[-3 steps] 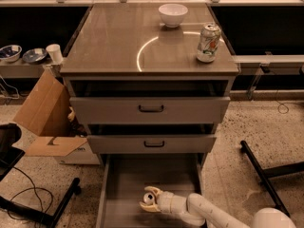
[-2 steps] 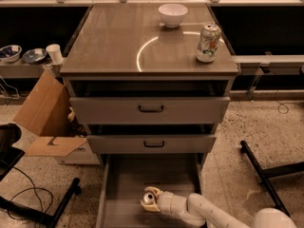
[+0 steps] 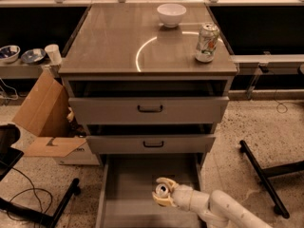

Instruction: Pick coke can from bottom drawer and place on counter

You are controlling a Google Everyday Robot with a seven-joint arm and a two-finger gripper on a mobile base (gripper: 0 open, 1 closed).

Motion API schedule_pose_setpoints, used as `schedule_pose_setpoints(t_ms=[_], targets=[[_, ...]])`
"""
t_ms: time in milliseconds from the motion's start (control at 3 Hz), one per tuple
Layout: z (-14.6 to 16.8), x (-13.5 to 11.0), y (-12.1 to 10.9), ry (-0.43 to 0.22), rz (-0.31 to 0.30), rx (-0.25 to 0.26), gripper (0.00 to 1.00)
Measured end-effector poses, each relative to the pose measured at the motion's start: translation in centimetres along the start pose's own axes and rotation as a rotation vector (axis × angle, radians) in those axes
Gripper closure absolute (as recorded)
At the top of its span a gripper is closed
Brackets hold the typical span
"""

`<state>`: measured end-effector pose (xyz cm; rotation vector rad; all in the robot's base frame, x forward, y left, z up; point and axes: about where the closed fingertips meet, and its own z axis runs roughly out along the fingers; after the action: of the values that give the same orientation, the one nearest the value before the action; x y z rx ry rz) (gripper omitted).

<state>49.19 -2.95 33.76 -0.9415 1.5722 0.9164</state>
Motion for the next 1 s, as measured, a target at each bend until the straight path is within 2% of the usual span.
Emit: schedule_pose_setpoints(t_ms=[333,667,1000], targets=[[-4.9,-9.5,2.3,-0.044,0.067,0.003,1.0],[-7.4,-18.9,3.1,-0.063,0.104,-0.005,1.0],[-8.7,-29.3,1.5,-0.061,0.061,0.0,1.0]])
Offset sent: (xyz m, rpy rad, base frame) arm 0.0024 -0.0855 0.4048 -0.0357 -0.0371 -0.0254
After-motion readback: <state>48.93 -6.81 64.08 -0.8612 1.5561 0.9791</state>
